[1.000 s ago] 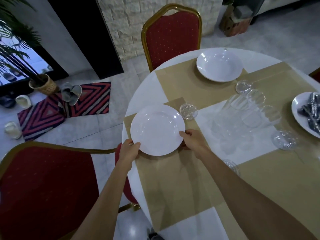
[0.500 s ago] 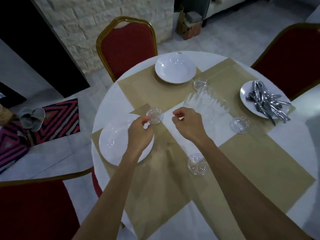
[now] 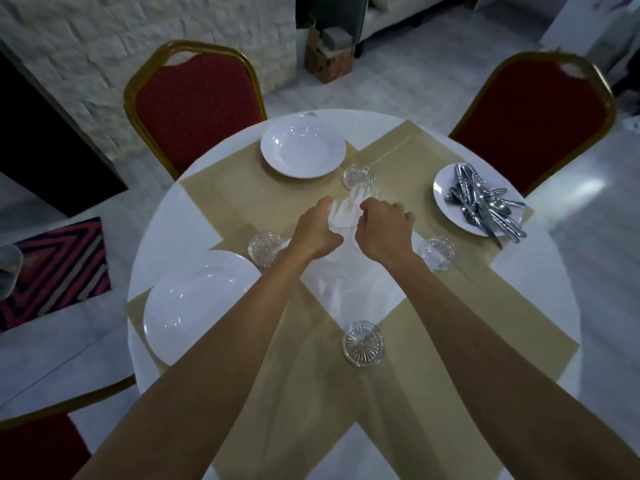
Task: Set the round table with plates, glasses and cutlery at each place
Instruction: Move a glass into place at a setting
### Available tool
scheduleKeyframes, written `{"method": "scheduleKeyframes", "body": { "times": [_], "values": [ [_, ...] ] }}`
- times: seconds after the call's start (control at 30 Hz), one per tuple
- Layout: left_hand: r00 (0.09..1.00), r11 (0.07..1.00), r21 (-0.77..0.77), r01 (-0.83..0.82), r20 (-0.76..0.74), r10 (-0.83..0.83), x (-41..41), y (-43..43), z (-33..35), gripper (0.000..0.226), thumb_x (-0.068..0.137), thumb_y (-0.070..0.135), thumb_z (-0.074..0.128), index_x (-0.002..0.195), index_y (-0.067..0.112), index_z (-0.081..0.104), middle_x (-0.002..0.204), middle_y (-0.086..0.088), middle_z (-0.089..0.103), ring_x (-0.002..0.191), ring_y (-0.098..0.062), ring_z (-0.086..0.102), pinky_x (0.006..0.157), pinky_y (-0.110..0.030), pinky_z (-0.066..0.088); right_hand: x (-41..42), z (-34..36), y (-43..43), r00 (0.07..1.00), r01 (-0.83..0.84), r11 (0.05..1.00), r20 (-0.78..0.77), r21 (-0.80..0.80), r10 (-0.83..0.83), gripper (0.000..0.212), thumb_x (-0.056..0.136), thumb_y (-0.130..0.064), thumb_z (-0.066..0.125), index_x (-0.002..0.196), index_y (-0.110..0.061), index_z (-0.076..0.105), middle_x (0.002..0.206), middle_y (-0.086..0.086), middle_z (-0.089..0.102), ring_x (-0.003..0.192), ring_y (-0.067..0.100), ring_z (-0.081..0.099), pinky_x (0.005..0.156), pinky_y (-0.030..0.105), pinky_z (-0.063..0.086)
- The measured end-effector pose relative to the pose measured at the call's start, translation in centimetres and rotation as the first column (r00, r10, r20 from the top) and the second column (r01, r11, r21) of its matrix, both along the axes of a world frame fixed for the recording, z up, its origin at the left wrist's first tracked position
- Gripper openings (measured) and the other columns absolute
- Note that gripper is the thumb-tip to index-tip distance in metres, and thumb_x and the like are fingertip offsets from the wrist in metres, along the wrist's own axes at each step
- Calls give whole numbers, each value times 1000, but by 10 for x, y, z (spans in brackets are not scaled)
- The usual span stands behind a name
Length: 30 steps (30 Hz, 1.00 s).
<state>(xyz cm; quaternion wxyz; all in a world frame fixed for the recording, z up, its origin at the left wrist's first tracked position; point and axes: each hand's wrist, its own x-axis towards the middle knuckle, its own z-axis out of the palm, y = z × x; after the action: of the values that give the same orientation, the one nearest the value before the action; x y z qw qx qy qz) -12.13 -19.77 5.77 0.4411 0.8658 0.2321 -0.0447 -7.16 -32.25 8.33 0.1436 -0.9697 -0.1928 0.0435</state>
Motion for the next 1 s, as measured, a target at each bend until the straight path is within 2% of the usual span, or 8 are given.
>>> {"method": "scheduleKeyframes", "body": {
  "times": [0.1, 0.27, 0.43, 0.53, 0.67, 0.73, 0.87, 1.0],
  "values": [
    [999, 999, -40, 15, 29, -14, 3, 2, -5, 85, 73, 15, 80, 146, 19, 37, 140, -3, 54, 124, -25, 53, 83, -20, 36, 3, -3, 0, 1000, -7, 1000, -14, -14, 7, 28, 92, -12, 49, 118, -13, 60, 100, 8, 69, 108, 30, 51, 91, 40, 27],
    [993, 999, -45, -8, 114, 13, -9, 12, 2, 83, 69, 21, 85, 141, 19, 44, 136, 1, 59, 119, -19, 57, 85, -20, 38, 8, 1, 3, 1000, -21, 999, -9, 50, 21, 33, 92, -12, 48, 122, -19, 61, 107, 2, 71, 111, 27, 51, 93, 38, 24],
    [965, 986, -86, -143, 207, 158, -38, 43, 22, 76, 65, 29, 87, 132, 30, 52, 124, 13, 63, 105, -10, 59, 80, -19, 44, -2, 13, 31, 993, -121, 982, 27, 146, 119, 29, 92, -16, 51, 112, -26, 69, 108, -5, 72, 113, 26, 52, 88, 35, 19],
    [958, 978, -79, -195, 199, 207, -58, 66, 27, 77, 66, 25, 88, 133, 31, 51, 122, 15, 61, 104, -11, 59, 82, -21, 46, -10, 15, 56, 973, -220, 964, -30, 152, 227, 30, 90, -17, 52, 113, -26, 68, 108, -5, 71, 114, 26, 55, 97, 38, 25],
    [960, 973, -64, -222, 161, 229, -75, 87, 22, 81, 67, 20, 88, 139, 27, 49, 132, 11, 60, 109, -13, 59, 91, -27, 49, -21, 7, 81, 943, -292, 946, -126, 138, 309, 34, 87, -15, 56, 118, -25, 65, 111, -7, 70, 113, 23, 57, 91, 35, 23],
    [961, 972, -48, -230, 145, 235, -79, 94, 16, 80, 67, 21, 88, 138, 27, 50, 132, 11, 60, 108, -12, 59, 86, -23, 47, -26, 1, 89, 937, -298, 946, -150, 128, 315, 33, 85, -14, 58, 116, -23, 65, 108, -6, 70, 111, 23, 58, 91, 35, 25],
    [960, 967, -39, -252, 119, 255, -83, 100, 6, 78, 69, 24, 87, 136, 32, 50, 126, 18, 57, 101, -7, 55, 68, -6, 37, -32, -10, 98, 936, -282, 947, -174, 153, 307, 30, 85, -14, 60, 113, -23, 67, 104, -6, 71, 109, 23, 60, 93, 36, 28],
    [960, 965, -49, -256, 106, 260, -86, 99, -5, 76, 71, 25, 86, 136, 31, 49, 132, 13, 57, 104, -8, 53, 70, -9, 38, -36, -18, 99, 936, -285, 946, -165, 157, 310, 33, 84, -11, 58, 114, -22, 67, 104, -5, 72, 108, 24, 60, 89, 34, 26]
  ]
}}
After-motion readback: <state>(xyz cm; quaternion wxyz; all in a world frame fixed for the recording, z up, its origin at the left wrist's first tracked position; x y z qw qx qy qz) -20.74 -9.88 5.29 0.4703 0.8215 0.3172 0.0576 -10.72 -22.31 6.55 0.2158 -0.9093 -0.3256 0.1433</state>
